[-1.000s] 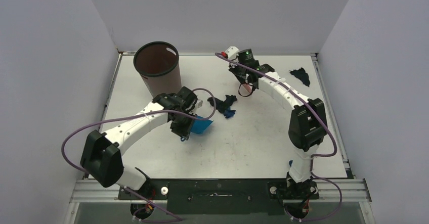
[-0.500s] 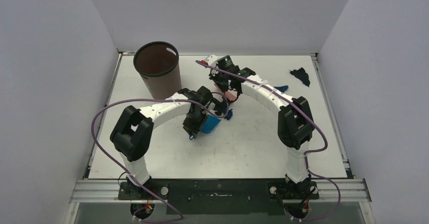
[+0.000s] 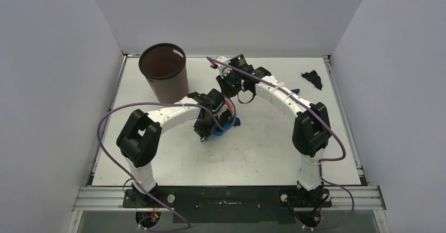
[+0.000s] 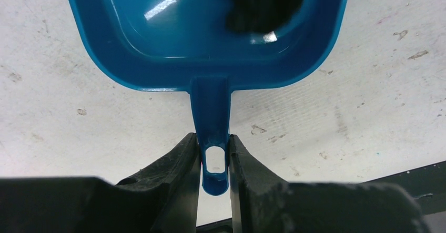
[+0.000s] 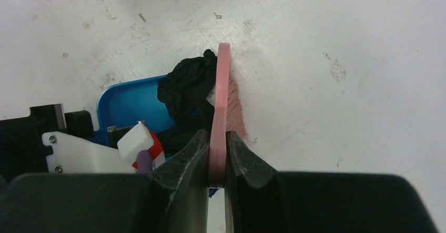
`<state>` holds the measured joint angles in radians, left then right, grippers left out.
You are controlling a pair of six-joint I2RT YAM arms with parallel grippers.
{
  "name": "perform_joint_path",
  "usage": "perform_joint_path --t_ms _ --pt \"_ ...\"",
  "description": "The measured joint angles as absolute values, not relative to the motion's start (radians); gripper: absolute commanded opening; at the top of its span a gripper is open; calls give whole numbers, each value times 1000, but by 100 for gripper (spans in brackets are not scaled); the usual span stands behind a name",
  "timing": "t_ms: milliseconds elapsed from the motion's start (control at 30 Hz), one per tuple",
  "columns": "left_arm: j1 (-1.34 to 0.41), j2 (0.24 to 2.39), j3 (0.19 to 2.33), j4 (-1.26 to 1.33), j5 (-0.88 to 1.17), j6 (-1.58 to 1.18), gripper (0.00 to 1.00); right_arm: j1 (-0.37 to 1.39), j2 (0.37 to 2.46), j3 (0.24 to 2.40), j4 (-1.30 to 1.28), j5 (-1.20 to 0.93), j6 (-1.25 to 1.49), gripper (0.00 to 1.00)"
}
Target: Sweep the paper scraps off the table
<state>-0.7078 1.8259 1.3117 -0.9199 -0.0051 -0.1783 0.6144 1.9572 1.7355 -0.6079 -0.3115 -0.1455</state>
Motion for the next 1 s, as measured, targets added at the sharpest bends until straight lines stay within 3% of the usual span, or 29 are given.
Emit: perform_joint_path --t_ms 533,1000 --pt "-714 1714 1224 -831 -100 -191 0 616 1719 1673 -734 -387 -112 5" --pt "-786 1487 1089 -770 -75 -264 0 524 1486 1564 -715 -194 -103 5"
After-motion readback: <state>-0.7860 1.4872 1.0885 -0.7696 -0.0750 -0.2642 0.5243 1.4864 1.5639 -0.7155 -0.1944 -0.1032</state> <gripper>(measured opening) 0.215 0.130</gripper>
